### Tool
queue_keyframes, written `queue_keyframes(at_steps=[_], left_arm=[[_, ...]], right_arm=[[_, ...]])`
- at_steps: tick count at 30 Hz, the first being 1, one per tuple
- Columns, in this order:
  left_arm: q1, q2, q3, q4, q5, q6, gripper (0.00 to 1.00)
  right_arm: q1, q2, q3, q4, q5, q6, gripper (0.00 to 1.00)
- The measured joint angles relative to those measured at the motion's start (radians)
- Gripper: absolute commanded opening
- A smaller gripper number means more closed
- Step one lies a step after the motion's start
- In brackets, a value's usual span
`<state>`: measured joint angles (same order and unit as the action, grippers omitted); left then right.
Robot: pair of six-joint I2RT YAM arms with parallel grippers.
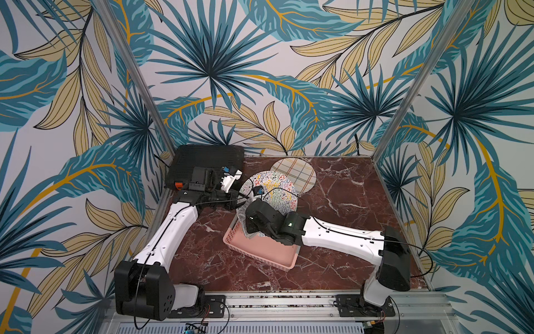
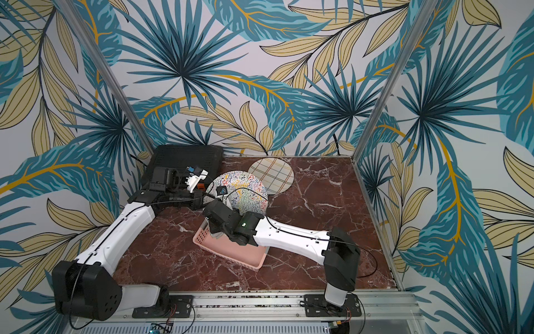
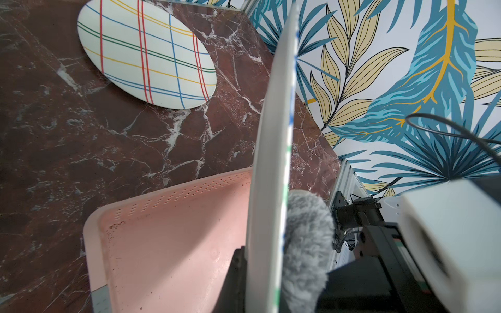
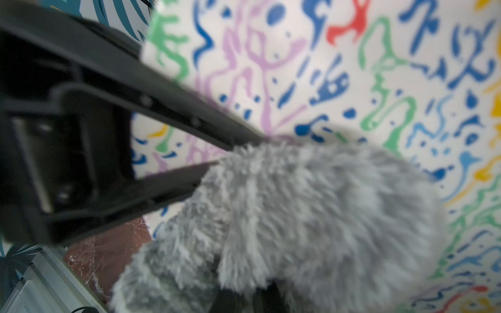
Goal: Wipe the wet plate dry
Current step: Wipe the plate with towel.
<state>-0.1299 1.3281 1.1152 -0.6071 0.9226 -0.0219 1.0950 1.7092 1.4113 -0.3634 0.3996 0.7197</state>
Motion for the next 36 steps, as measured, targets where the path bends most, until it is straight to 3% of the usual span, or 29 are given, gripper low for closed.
queue_keyframes(at_steps=[8,14,19,28,36], left_arm=[[0.000,-0.002,0.000,0.013,0.011,0.006,0.00],[-0.002,-0.018,0.000,0.010,0.038,0.005,0.00],[-0.002,-0.024,0.000,0.004,0.040,-0.002,0.00],[0.000,-0.024,0.000,0.039,0.000,-0.056,0.00],[0.003,-0.024,0.000,0.071,-0.003,-0.057,0.00]], right_arm=[[-0.193,-0.220,-0.297,-0.015,0.025,0.048,0.00],[-0.265,-0.315,-0.336,-0.047,0.065,0.041,0.00],[-0.221,-0.293,-0.316,-0.062,0.099,0.030,0.00],[-0.006,-0.072,-0.103,-0.040,0.097,-0.011,0.00],[0.037,0.003,-0.013,0.007,0.048,-0.028,0.00]])
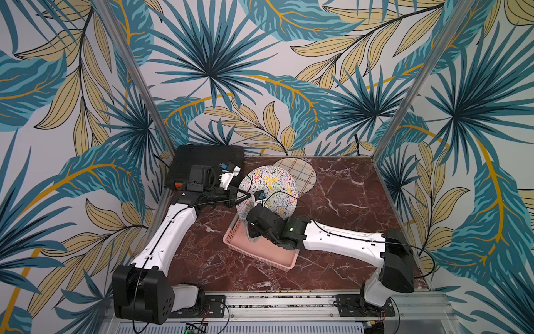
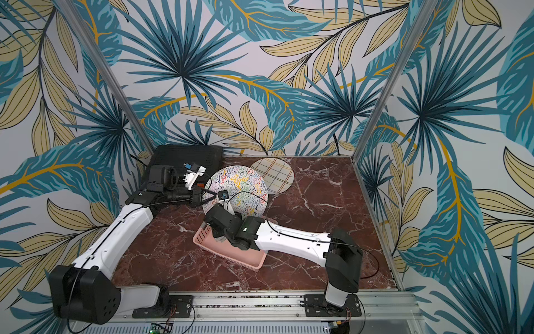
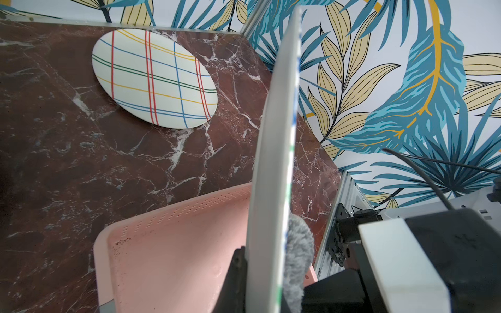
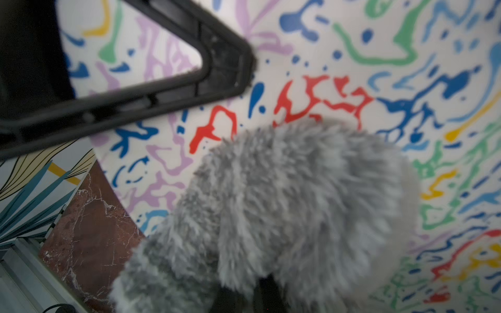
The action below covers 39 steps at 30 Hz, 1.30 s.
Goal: Wipe the wet plate dry
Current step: Wipe the plate with towel.
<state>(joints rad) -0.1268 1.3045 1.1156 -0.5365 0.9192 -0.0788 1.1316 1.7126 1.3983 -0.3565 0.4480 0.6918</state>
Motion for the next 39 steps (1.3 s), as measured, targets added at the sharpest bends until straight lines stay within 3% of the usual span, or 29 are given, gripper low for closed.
queue_keyframes(at_steps=[7,12,19,22,26,33,39], left_arm=[[-0.001,0.001,0.014,0.002,0.003,-0.005,0.00],[-0.002,0.001,0.035,-0.005,0.004,0.004,0.00],[-0.018,-0.034,0.073,-0.077,0.132,0.011,0.00],[-0.032,-0.053,0.099,-0.124,0.155,0.067,0.00],[-0.066,-0.069,0.116,-0.214,0.154,0.196,0.00],[-0.175,-0.070,0.148,-0.397,0.099,0.425,0.00],[-0.255,-0.070,0.161,-0.455,0.032,0.536,0.00]], right_arm=[[-0.060,-0.136,-0.242,0.090,-0.012,0.055,0.00],[-0.217,-0.322,-0.447,0.068,-0.001,0.108,0.00],[-0.473,-0.574,-0.496,-0.074,0.012,0.108,0.00],[-0.563,-0.643,-0.454,-0.138,-0.031,0.087,0.00],[-0.662,-0.627,-0.275,-0.221,-0.169,0.044,0.00],[-0.701,-0.441,0.049,-0.284,-0.469,0.015,0.00],[-0.691,-0.225,0.210,-0.274,-0.766,0.061,0.00]])
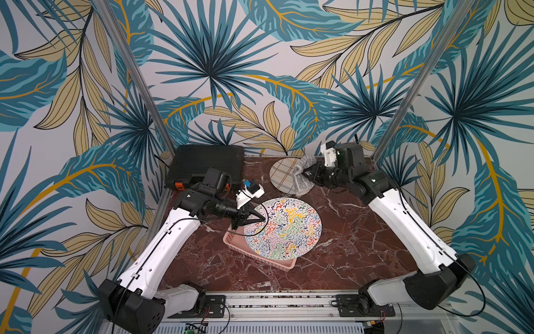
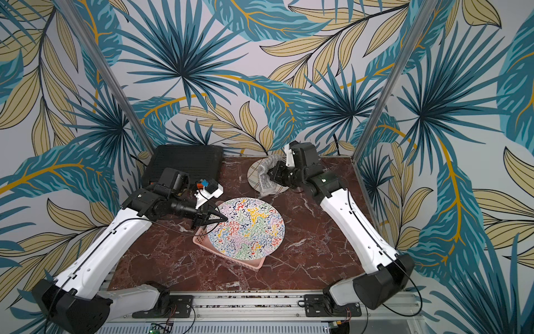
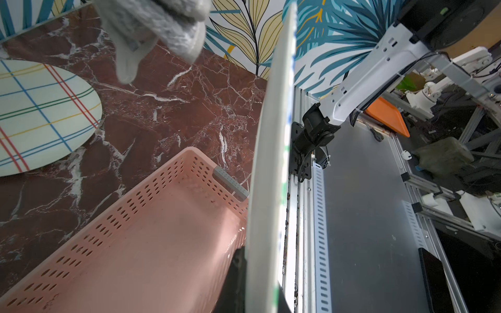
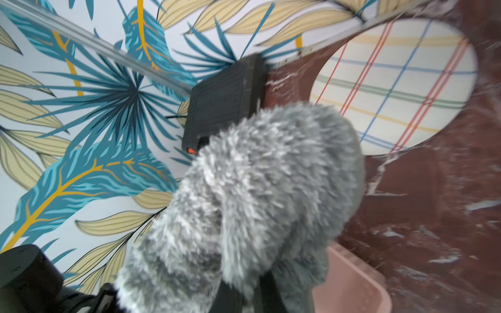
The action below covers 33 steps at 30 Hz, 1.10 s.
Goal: Wipe the wet plate dry
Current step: Wipe the plate with towel.
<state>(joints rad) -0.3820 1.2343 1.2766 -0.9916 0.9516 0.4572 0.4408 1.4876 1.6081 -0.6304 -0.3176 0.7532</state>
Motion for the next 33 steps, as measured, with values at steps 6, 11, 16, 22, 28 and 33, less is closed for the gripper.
queue_keyframes(at_steps=[6,11,16,22,28,33], left_arm=[[-0.050,0.013,0.008,-0.004,-0.062,0.046,0.00],[-0.066,0.048,0.034,0.005,-0.104,0.051,0.00],[-0.069,0.059,0.047,0.012,-0.131,0.048,0.00],[-0.074,0.059,0.052,0.034,-0.165,0.028,0.00],[-0.079,0.059,0.067,0.038,-0.186,0.003,0.00],[-0.083,0.059,0.070,0.038,-0.200,0.003,0.00]], right_arm=[[0.094,0.206,0.138,-0.014,-0.201,0.027,0.00],[0.172,0.278,0.203,-0.038,-0.330,0.033,0.00],[0.205,0.291,0.223,-0.084,-0.420,0.010,0.00],[0.202,0.291,0.222,-0.130,-0.462,-0.037,0.00],[0.168,0.220,0.122,-0.123,-0.473,-0.053,0.00],[0.108,0.121,0.024,-0.086,-0.477,-0.052,0.00]])
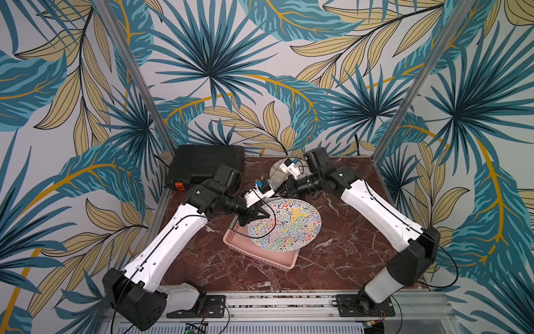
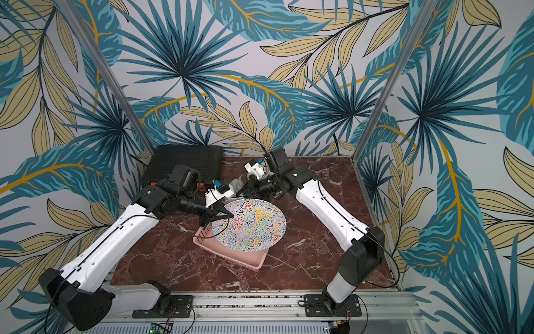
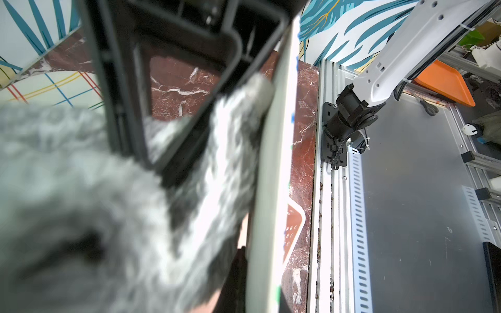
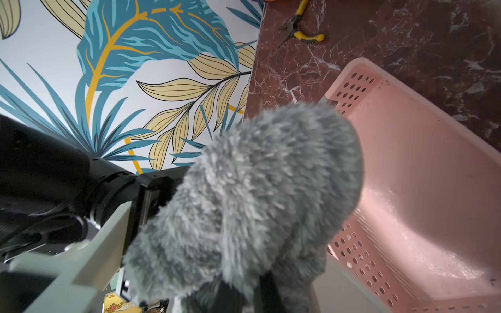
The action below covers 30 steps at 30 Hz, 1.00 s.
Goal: Wipe the wet plate dry
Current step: Wipe the plate with towel.
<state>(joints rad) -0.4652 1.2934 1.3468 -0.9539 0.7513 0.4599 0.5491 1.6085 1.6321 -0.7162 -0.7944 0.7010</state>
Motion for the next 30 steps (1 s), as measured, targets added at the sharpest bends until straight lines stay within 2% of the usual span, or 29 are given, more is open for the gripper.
queue_keyframes(at_steps=[10,19,30], left_arm=[[0.008,0.000,0.004,0.008,-0.005,-0.004,0.00],[0.077,-0.006,0.029,0.000,0.051,-0.015,0.00],[0.147,-0.027,0.029,0.003,0.117,-0.056,0.00]], right_arm=[[-0.100,-0.172,-0.165,0.075,-0.001,0.014,0.00],[-0.175,-0.234,-0.241,0.107,-0.006,0.018,0.00],[-0.219,-0.279,-0.297,0.143,0.000,0.026,0.00]])
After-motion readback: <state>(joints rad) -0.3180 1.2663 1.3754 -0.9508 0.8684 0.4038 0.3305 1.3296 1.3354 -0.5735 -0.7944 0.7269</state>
